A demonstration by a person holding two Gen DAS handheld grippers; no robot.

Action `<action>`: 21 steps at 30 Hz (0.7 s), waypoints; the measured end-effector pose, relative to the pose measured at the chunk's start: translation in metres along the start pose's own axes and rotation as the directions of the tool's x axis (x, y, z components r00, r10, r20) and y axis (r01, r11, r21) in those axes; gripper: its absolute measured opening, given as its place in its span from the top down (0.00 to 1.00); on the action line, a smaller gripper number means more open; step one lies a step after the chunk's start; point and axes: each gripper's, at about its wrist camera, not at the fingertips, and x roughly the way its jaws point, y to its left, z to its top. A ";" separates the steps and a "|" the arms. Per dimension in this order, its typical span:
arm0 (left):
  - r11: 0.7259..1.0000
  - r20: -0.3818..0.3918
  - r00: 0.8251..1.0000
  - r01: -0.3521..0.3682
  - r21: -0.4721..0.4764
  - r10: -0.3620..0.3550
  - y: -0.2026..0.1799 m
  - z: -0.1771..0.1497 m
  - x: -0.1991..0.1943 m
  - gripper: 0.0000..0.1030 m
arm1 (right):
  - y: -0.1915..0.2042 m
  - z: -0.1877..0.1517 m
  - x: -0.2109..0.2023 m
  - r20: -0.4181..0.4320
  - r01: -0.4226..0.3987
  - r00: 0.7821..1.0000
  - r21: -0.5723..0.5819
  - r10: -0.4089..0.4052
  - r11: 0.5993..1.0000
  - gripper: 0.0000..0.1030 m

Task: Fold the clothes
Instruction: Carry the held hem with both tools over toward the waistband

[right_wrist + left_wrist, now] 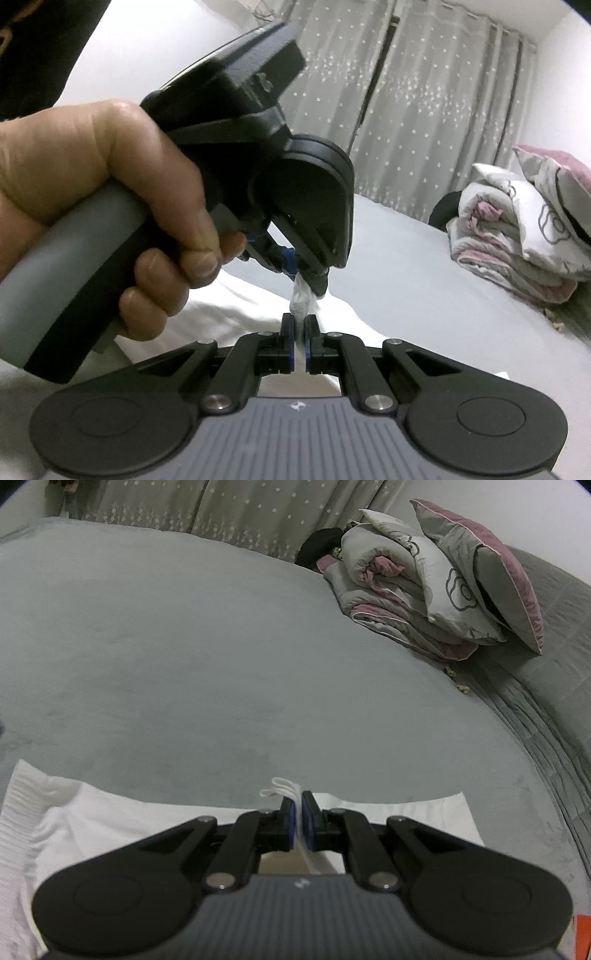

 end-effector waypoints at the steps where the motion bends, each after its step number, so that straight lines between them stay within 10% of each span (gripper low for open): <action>1: 1.000 -0.002 1.000 -0.004 0.003 0.004 0.000 0.000 0.000 0.95 | 0.002 0.001 0.001 -0.001 0.001 1.000 -0.007 -0.001 1.000 0.94; 21: 0.999 -0.030 1.000 -0.006 0.050 0.008 0.023 0.006 -0.009 0.95 | 0.032 0.012 0.007 -0.018 0.004 1.000 -0.042 -0.005 0.999 0.94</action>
